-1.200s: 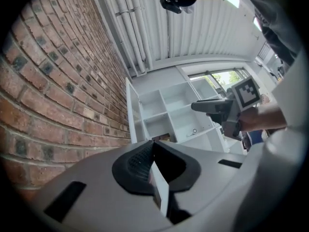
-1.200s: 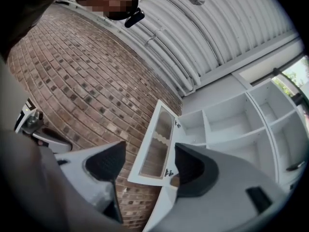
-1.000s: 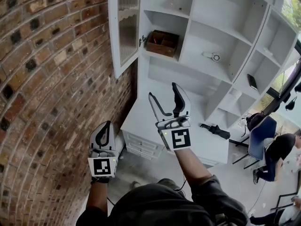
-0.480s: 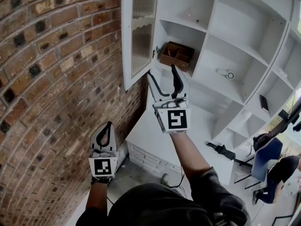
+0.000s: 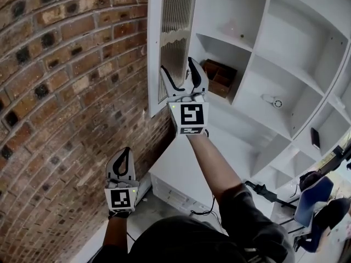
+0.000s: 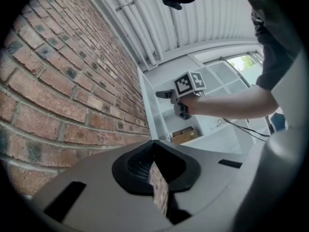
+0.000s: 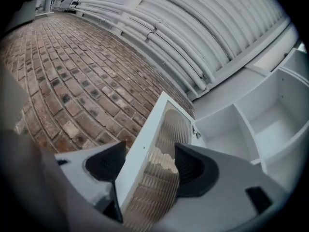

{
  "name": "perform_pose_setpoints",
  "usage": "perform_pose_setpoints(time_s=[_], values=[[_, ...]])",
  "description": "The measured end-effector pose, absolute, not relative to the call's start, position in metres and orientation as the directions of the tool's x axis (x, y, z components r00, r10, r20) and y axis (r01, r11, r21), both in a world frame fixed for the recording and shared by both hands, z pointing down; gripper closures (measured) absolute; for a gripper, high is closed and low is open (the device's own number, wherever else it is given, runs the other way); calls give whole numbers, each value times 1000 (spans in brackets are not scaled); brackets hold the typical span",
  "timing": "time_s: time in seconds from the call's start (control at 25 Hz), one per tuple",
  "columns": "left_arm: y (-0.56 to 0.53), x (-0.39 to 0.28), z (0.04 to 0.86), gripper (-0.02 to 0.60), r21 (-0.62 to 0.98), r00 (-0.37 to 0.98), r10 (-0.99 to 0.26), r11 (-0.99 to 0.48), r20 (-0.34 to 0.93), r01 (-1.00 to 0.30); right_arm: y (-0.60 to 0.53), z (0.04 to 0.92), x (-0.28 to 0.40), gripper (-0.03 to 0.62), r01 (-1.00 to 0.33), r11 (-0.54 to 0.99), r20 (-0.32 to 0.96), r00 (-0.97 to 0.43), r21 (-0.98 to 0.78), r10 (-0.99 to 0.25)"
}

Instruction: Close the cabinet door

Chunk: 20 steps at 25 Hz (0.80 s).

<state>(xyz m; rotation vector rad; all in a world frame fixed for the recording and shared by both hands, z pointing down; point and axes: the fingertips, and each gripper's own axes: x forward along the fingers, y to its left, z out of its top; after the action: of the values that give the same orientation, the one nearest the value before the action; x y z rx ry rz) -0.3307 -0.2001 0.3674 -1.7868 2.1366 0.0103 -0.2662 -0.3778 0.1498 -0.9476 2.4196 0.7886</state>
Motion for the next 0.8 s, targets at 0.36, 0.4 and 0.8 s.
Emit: perform_pose_setpoints(time_s=[0.36,0.4,0.8], values=[[-191,-355,386,580,-212,-201,-952,251,-232,-945,-402,117,-334,276,-709,599,-533,-692,372,-487],[-187,-357,387,580,-210,-208,-950,258,-231,-943,-405,115,-339,276,-709,597,-530,-692,374,-490],[-162,-385,398,580,-186,-281,-936,321,-212,-928,-417,104,-363,334,-752,531,-523,-655,389,-545]])
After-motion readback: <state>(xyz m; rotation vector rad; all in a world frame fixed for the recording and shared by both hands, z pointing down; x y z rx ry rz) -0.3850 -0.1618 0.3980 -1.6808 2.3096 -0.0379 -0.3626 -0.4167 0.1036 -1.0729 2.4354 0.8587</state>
